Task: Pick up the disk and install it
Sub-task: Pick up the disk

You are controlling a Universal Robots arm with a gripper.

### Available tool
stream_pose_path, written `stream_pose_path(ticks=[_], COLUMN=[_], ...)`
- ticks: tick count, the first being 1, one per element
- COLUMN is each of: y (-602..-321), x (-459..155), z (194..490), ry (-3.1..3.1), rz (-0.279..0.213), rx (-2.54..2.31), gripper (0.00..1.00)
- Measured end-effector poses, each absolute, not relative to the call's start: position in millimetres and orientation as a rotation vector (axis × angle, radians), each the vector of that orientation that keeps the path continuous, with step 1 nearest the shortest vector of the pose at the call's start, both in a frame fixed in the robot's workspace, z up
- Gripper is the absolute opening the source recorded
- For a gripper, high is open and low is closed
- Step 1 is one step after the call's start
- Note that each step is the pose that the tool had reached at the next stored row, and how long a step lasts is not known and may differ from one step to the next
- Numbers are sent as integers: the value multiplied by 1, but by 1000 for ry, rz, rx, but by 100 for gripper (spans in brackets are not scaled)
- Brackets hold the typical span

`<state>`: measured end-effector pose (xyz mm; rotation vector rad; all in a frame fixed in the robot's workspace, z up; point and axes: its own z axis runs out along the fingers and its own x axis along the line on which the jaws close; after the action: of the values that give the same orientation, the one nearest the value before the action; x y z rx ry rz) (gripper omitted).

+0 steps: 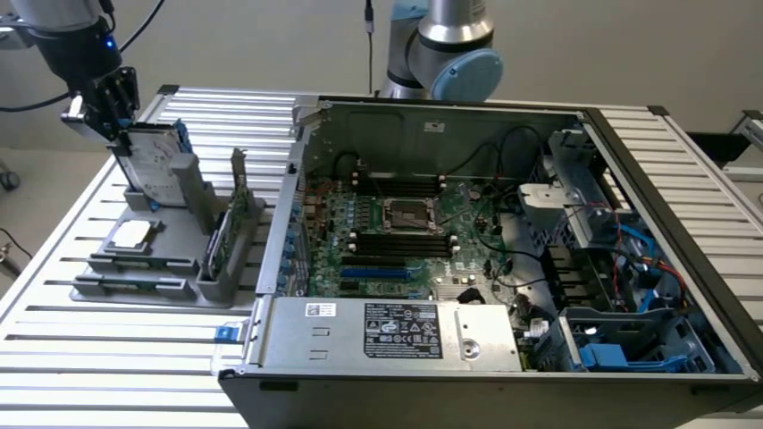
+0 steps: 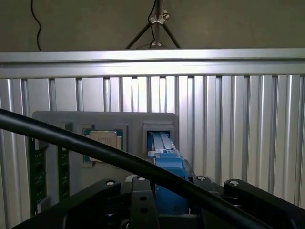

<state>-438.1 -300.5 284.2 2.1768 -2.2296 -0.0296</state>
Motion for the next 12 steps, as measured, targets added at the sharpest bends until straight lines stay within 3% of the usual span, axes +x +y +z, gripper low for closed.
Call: stream_pose_path(ticks=[12], y=[-301], x=[-438], z=[286], ry=[-2229], rz=[-30], rx=[2177], gripper=[33])
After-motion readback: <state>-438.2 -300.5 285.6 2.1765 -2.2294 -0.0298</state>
